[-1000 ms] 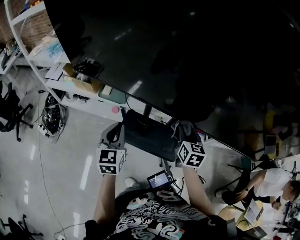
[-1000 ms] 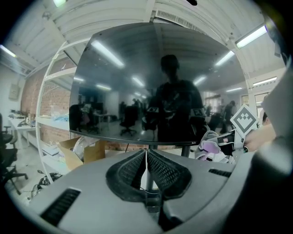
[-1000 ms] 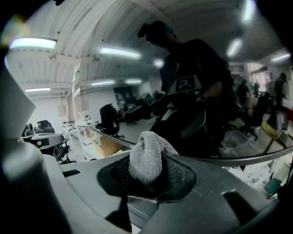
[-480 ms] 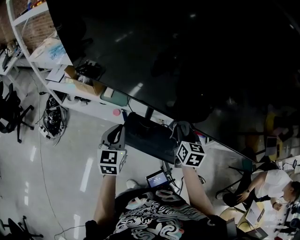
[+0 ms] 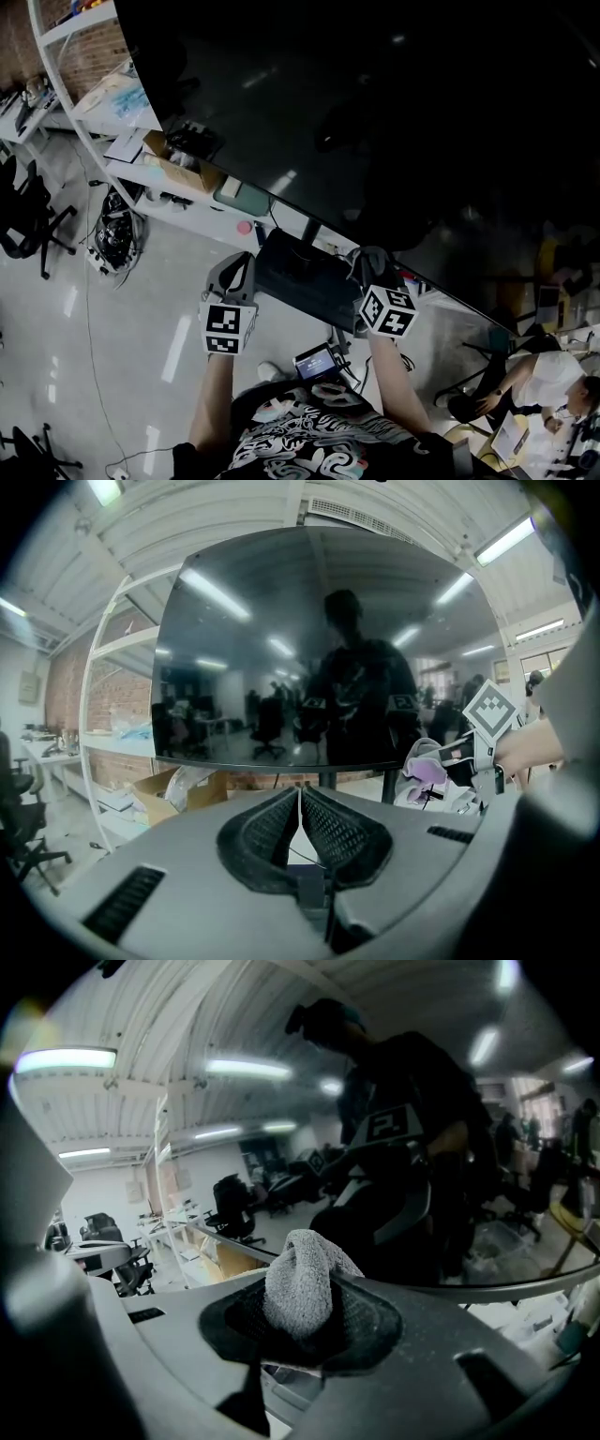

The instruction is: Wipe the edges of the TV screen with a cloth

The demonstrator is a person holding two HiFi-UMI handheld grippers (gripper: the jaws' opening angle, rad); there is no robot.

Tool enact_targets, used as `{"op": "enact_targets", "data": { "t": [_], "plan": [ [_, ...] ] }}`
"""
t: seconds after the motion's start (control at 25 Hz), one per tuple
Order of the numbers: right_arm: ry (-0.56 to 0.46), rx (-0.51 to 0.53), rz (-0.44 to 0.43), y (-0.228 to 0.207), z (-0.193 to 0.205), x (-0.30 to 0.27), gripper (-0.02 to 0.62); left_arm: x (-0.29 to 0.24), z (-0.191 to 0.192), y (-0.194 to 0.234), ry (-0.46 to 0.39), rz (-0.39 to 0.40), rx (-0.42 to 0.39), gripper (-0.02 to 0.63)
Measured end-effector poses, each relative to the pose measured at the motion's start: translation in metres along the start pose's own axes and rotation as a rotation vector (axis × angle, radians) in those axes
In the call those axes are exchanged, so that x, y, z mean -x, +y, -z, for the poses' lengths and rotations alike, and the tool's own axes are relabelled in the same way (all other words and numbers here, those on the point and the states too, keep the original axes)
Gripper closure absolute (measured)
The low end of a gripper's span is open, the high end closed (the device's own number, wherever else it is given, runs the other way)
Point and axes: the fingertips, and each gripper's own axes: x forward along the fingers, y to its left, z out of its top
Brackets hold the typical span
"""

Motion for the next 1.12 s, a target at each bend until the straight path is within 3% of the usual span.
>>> {"op": "enact_targets", "data": {
  "t": [0.32,0.64,1.12],
  "plan": [
    [0.005,0.009,0.000,0.016,-0.003,-0.010,0.446,0.020,0.009,0.034,0.002,-0.043,0.035,0.581],
    [0.001,0.068,0.011,0.018,-0.004,-0.017,0.446,0.026,0.006,0.047,-0.023,-0.066,0.051,0.581],
    [0.007,0.051,0.004,0.022,-0.002,-0.016,0.446,0.043,0.012,0.054,-0.017,-0.101,0.055,0.581]
  ]
}}
